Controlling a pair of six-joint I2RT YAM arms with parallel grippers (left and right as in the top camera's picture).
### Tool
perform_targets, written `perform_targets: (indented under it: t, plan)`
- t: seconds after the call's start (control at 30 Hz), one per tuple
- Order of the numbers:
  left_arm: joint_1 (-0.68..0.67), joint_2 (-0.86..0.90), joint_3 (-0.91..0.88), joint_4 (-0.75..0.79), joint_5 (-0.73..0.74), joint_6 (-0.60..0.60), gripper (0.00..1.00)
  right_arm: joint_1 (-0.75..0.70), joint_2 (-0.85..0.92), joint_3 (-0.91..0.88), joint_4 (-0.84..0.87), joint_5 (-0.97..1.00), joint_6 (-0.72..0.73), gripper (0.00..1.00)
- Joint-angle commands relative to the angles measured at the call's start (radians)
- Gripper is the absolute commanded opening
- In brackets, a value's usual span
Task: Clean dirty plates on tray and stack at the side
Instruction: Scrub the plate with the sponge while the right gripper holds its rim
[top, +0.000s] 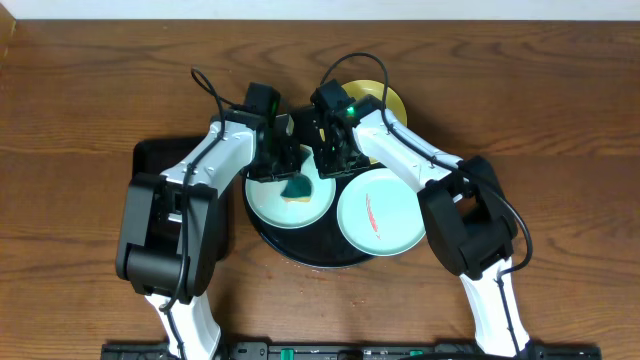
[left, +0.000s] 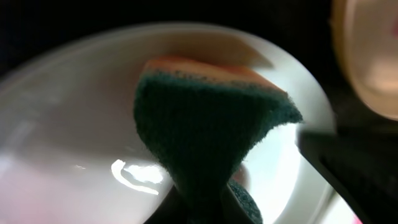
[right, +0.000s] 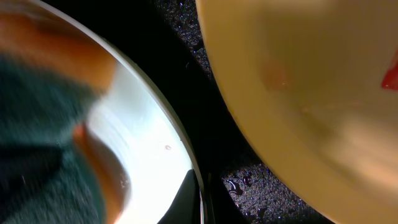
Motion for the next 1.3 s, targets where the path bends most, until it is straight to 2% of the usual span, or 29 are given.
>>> perform_targets:
  t: [0.0, 0.2, 0.33, 0.43, 0.6, 0.67, 0.73, 0.93, 1.07, 1.17, 1.27]
  plan:
    - [0.001, 0.013, -0.007, 0.003, -0.258, -0.061, 0.08, -0.01, 0.027, -0.003, -0.007, 0.027, 0.013, 0.01]
    - [0.003, 0.013, 0.002, -0.109, -0.507, -0.208, 0.07, -0.01, 0.027, -0.003, -0.007, 0.028, 0.013, 0.01]
    - [-0.003, 0.013, 0.002, -0.192, -0.488, -0.243, 0.07, -0.01, 0.027, -0.003, -0.003, 0.028, 0.013, 0.01]
    - [-0.014, 0.013, 0.002, -0.246, -0.347, -0.218, 0.07, -0.01, 0.027, -0.003, -0.004, 0.028, 0.013, 0.01]
    - [-0.027, 0.013, 0.002, -0.248, 0.048, 0.004, 0.08, -0.01, 0.027, -0.003, -0.004, 0.028, 0.013, 0.01]
    - [-0.031, 0.013, 0.002, -0.245, 0.127, 0.048, 0.07, -0.01, 0.027, -0.003, -0.004, 0.028, 0.013, 0.01]
    - [-0.033, 0.013, 0.002, -0.233, 0.134, 0.063, 0.07, -0.01, 0.027, -0.003, -0.005, 0.028, 0.013, 0.01]
    - [-0.03, 0.013, 0.0, -0.118, -0.019, 0.061, 0.07, -0.01, 0.027, -0.003, -0.006, 0.029, 0.013, 0.01]
    - [-0.03, 0.013, 0.0, -0.064, -0.218, 0.043, 0.08, -0.01, 0.027, -0.003, -0.007, 0.029, 0.013, 0.01]
    - [-0.03, 0.013, 0.0, -0.061, -0.439, 0.0, 0.07, -0.01, 0.027, -0.003, -0.006, 0.032, 0.014, 0.01]
    - [-0.03, 0.01, 0.007, -0.086, -0.516, -0.035, 0.08, -0.01, 0.027, -0.003, -0.005, 0.032, 0.013, 0.01]
